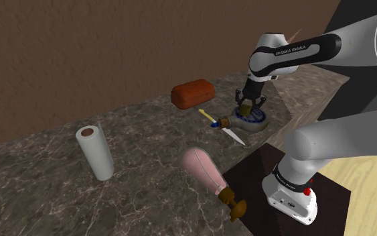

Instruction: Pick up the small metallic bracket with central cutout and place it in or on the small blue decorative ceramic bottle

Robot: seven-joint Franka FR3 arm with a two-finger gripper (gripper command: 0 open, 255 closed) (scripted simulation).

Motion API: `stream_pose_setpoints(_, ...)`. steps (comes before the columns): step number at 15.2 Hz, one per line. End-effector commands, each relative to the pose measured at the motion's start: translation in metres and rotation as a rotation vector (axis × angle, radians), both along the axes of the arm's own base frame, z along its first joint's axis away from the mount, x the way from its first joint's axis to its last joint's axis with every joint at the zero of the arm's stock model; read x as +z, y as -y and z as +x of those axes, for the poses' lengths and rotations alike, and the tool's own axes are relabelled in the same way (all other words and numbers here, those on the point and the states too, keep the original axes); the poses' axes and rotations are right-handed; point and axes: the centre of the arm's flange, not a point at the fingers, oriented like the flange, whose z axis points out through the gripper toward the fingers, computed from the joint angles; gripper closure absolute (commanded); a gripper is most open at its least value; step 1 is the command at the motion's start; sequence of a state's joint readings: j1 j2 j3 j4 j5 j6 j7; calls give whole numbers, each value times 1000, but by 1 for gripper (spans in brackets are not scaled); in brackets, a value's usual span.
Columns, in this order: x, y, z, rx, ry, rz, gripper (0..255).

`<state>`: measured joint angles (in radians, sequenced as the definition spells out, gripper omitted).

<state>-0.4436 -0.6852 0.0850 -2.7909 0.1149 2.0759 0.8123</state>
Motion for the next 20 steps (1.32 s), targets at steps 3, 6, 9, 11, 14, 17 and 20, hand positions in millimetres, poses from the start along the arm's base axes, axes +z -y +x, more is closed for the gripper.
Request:
stream_pose_setpoints(3,-16,-1,-1,0,0,0,255)
stream_pose_setpoints(6,-16,-1,-1,0,1,0,255)
stream_pose_setpoints(9,-16,-1,-1,0,1,0,255)
stream_pose_setpoints(11,-16,-1,0,0,0,0,0)
stream_pose_setpoints(14,-16,0,1,0,0,0,0)
stream_pose_setpoints(17,-3,-1,0,0,1,0,0)
stream_pose_setpoints(20,34,1,0,0,1,0,0)
